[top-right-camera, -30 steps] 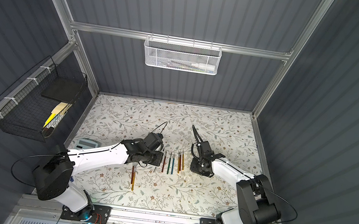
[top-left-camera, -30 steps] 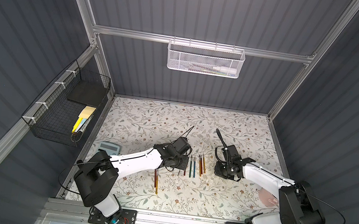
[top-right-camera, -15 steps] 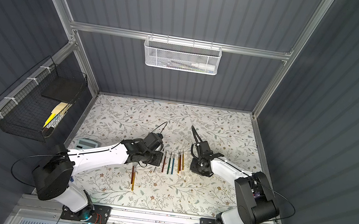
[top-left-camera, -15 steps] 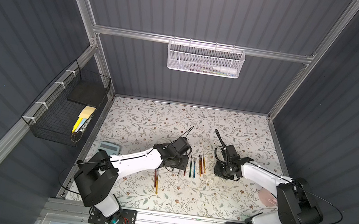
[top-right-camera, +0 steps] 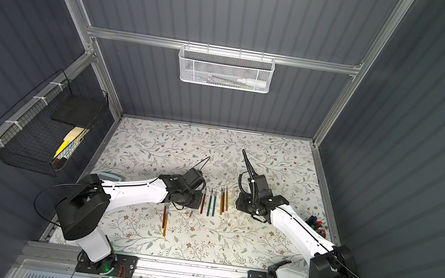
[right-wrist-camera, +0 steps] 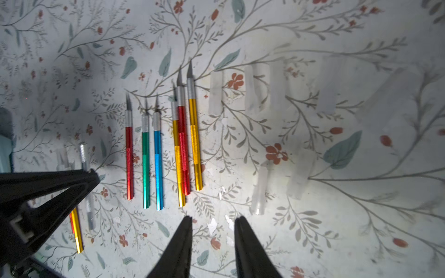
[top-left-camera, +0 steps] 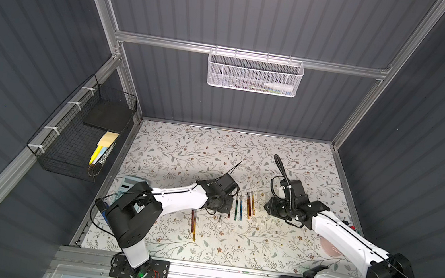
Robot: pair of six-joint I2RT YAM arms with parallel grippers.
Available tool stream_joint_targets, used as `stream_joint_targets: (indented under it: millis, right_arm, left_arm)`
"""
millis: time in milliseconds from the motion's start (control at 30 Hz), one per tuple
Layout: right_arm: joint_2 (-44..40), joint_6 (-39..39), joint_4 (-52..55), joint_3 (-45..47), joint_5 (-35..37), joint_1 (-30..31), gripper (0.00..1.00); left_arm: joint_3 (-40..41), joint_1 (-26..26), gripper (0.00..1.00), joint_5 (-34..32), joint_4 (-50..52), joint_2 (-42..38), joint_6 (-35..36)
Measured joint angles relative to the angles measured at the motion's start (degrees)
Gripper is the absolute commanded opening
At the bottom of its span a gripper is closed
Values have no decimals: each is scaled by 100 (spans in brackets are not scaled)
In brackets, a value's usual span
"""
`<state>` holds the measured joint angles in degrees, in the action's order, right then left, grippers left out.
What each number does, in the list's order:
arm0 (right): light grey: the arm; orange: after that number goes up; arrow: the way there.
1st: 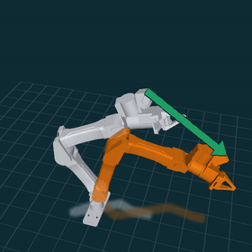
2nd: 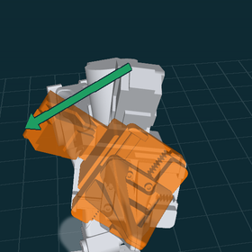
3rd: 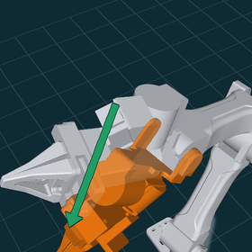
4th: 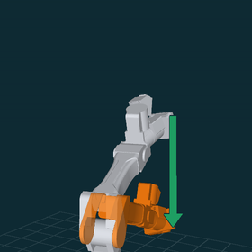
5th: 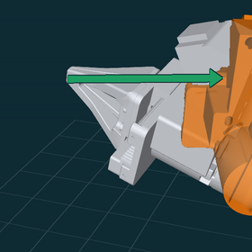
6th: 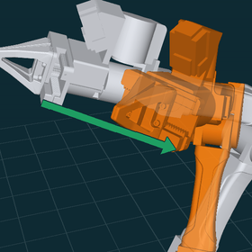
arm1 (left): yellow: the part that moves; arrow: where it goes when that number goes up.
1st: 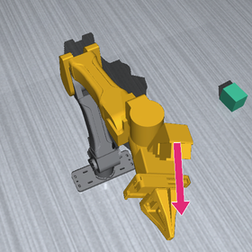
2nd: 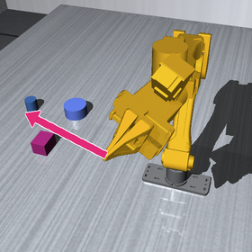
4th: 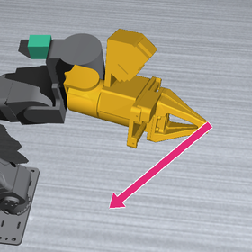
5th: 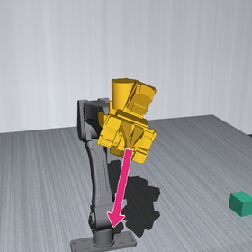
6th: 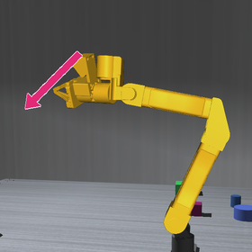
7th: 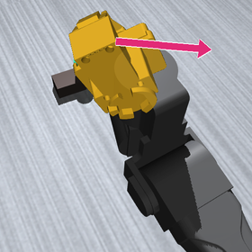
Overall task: Remove protective caps from carving knives
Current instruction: Place the protective sleeve at the center of the board, then place the carving knife at the center of the board.
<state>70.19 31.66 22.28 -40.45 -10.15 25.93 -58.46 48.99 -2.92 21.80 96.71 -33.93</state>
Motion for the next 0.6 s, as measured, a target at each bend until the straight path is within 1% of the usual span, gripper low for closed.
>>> stream_joint_targets:
  millis: [67,200,267,400,600]
  right_arm:
    - [-151,-66,-74,109,-232,0,46]
    - [-518,-85,-280,356,-796,0,69]
    - [-643,-125,-345,424,-1025,0,78]
    - [-791,-120,-496,483,-1320,4,99]
    - [-890,-105,-603,584,-1429,4,99]
  left_arm:
    - [-26,-9,0,-37,0,98,-70]
    - [-120,-24,0,-81,-50,363,-208]
    - [-133,-26,0,-101,-68,444,-269]
    - [-136,-35,0,-157,-85,509,-369]
    - [-203,-46,1,-160,-131,610,-455]
